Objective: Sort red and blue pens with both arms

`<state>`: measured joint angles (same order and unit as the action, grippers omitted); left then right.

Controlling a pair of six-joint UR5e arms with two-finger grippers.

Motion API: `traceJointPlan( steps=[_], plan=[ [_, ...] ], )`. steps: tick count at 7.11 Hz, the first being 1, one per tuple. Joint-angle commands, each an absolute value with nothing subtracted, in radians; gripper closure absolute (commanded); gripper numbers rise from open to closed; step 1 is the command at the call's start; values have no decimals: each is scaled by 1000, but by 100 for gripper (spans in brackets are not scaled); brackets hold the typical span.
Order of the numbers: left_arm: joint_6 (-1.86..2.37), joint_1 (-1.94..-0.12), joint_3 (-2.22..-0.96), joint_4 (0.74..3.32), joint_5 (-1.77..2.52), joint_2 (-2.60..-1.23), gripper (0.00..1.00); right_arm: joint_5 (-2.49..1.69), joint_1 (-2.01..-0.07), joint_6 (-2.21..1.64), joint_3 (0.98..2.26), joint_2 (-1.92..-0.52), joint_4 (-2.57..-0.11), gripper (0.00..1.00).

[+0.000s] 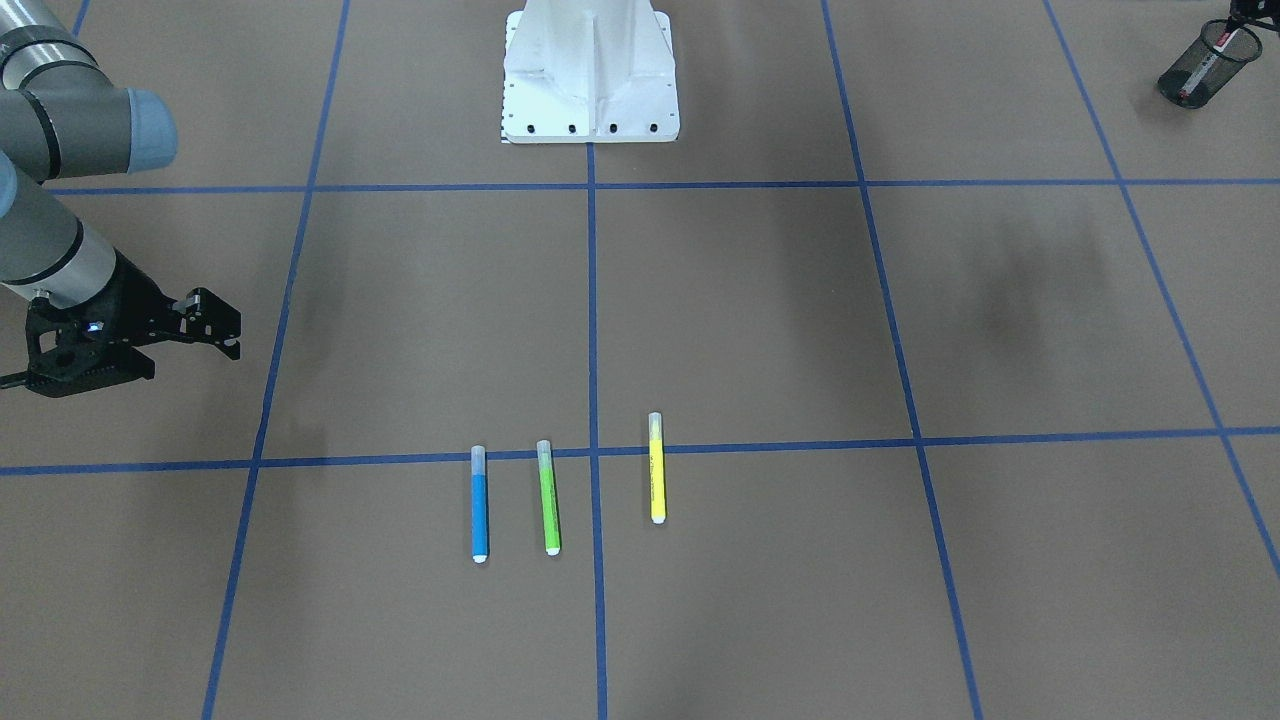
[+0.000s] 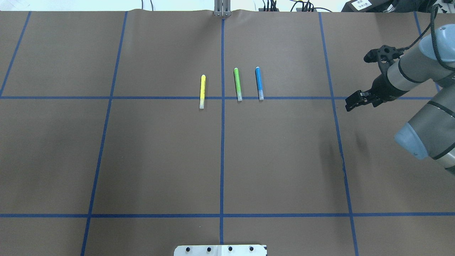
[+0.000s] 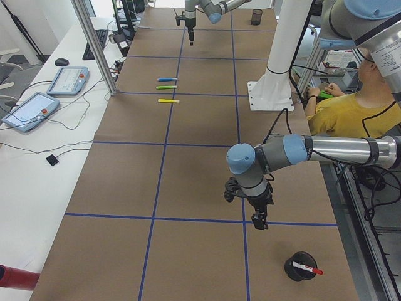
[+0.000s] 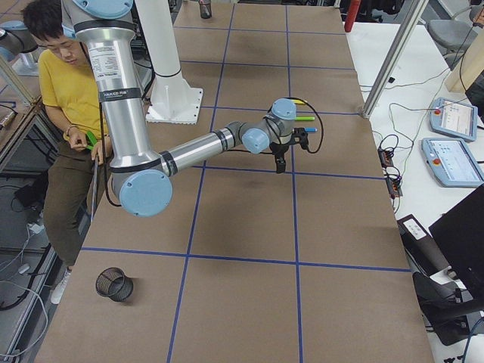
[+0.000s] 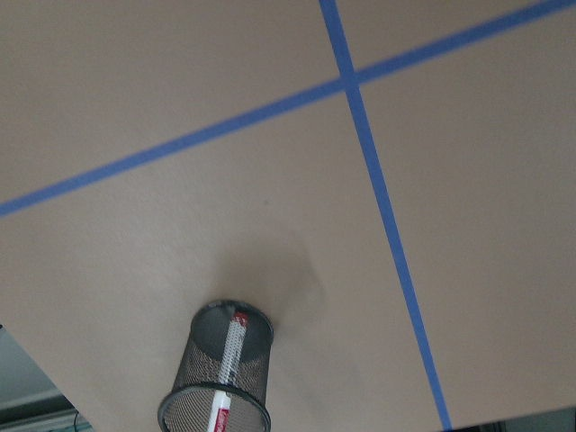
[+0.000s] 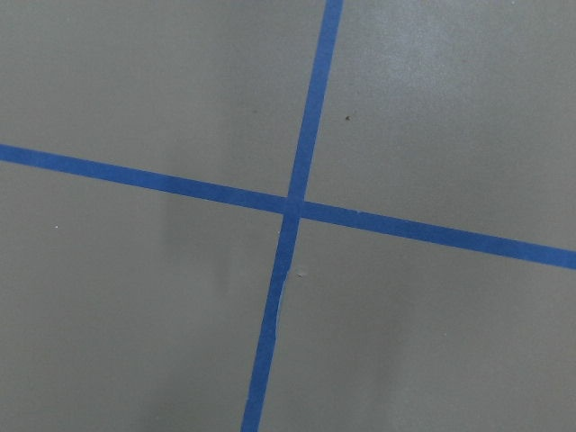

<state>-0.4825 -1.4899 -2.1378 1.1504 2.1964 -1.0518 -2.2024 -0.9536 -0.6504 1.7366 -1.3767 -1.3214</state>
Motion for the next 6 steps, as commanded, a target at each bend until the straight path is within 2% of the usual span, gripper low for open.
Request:
traceJointPlan(
  steps=[1,2,4,6],
  plan=[
    [-240,-1543,-2140,1170,2290,-1168,0,-2203,-953,-650,1740,-1359,-1322,1],
    [-75,-1543,-2126,1236,2290,-1221,0,-2203,-951,-656,1736,-1342,-1322,1],
    [157,-1542,-2050,1531,2290,-1247,0,-2201,-908,-760,1723,-1260,-1324,1],
    [196,-1537,-1961,1678,2293,-1264,0,-2191,-874,-883,1650,-1134,-1338,1]
  ],
)
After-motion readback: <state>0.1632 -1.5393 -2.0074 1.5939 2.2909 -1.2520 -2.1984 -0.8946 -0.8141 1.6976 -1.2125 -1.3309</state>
